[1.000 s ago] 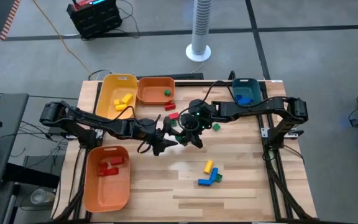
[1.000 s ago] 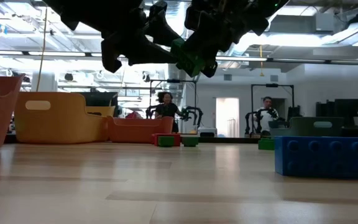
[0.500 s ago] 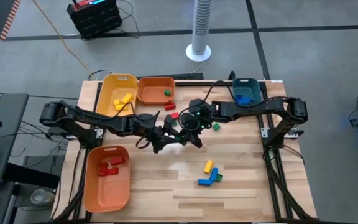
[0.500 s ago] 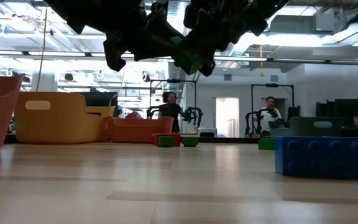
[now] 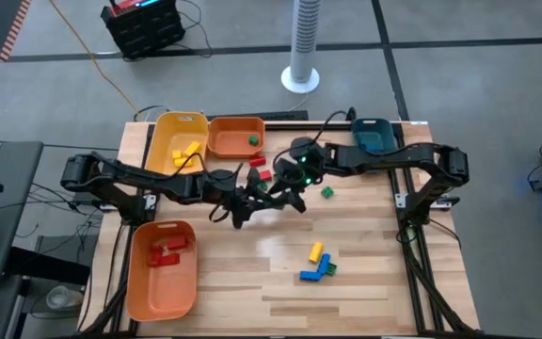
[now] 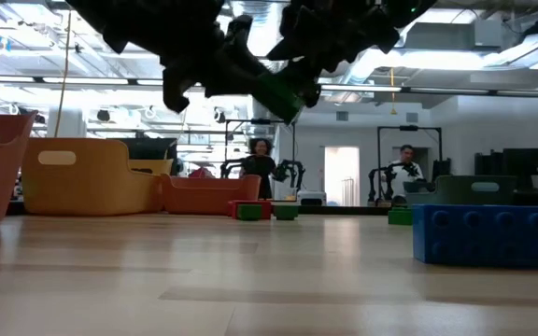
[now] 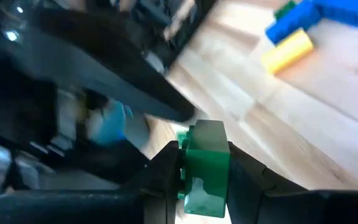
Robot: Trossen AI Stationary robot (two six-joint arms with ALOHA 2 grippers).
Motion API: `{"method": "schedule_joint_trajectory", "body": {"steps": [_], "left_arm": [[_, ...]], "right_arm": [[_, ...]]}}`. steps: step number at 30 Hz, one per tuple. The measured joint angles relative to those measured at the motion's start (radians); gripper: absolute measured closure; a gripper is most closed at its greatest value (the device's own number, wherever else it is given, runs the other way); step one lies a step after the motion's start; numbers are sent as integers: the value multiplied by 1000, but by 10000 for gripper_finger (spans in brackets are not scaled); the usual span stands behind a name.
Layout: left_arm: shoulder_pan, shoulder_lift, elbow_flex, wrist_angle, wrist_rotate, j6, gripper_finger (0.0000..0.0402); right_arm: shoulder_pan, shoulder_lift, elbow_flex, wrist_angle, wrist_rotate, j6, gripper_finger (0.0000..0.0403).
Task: Sort blocks
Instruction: Put the green game piece into the top orange bin
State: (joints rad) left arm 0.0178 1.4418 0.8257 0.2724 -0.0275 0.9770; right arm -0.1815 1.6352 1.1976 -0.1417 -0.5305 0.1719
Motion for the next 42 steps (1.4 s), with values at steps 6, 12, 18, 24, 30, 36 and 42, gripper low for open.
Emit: {"method": "schedule_joint_trajectory", "body": {"steps": [6,12,18,24,30,36,42], "left_arm": [[12,1,-1,-82,-81,-93,309],[47,1,-1,-148,-110,-229,311],[123,1,-1,-217,-241,-340,311],[201,1,-1,-147,-410,-433,311],[355,1,-1,-160,-449,-597,311],[490,1,-1,-254,-366,-710,310],[521,1,-1,-310,-362,-747,259]], "right_arm": [[-54,-66,2,-73,-3,-40,184],[-90,-150,2,-232,156,-91,184],[-66,-224,2,-441,475,-101,184],[25,-242,-6,-482,631,-77,184],[87,-242,-65,-385,669,-83,184],[97,-241,-74,-353,671,-84,184],[97,-241,-74,-335,671,-91,184]]}}
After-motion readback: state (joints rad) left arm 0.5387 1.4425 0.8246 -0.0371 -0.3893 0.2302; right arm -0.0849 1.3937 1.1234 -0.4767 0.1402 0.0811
